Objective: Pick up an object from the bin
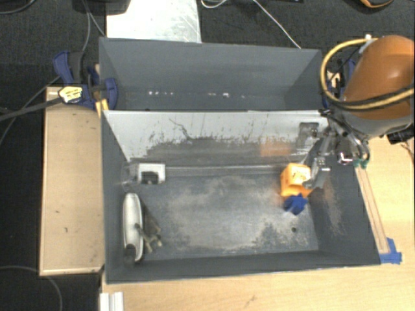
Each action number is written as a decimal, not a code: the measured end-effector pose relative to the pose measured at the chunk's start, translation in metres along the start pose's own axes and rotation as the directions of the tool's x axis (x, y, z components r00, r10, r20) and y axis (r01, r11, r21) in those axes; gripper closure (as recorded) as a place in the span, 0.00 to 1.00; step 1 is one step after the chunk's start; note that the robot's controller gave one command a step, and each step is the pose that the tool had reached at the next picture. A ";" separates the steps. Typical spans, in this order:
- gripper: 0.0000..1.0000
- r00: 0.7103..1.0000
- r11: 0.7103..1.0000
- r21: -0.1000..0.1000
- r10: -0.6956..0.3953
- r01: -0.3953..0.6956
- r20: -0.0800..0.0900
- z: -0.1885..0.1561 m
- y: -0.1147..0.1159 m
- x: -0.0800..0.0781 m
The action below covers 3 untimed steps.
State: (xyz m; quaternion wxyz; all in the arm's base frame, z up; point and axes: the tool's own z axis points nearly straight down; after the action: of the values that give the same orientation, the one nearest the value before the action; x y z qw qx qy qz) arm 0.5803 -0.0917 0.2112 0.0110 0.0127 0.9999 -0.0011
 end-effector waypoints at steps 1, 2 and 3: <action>0.00 0.998 0.998 -0.001 -0.056 0.056 -0.004 0.083 -0.014 0.004; 1.00 0.997 0.997 0.000 -0.079 0.079 -0.002 0.113 -0.017 0.003; 1.00 0.997 0.997 0.000 -0.079 0.079 -0.002 0.113 -0.017 0.003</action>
Offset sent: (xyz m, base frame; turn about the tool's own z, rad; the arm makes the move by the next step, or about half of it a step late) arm 0.0032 -0.0118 -0.0829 -0.2803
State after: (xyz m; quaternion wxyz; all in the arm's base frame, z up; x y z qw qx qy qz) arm 0.5789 -0.1085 0.0982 0.0099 -0.0271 0.9996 -0.0015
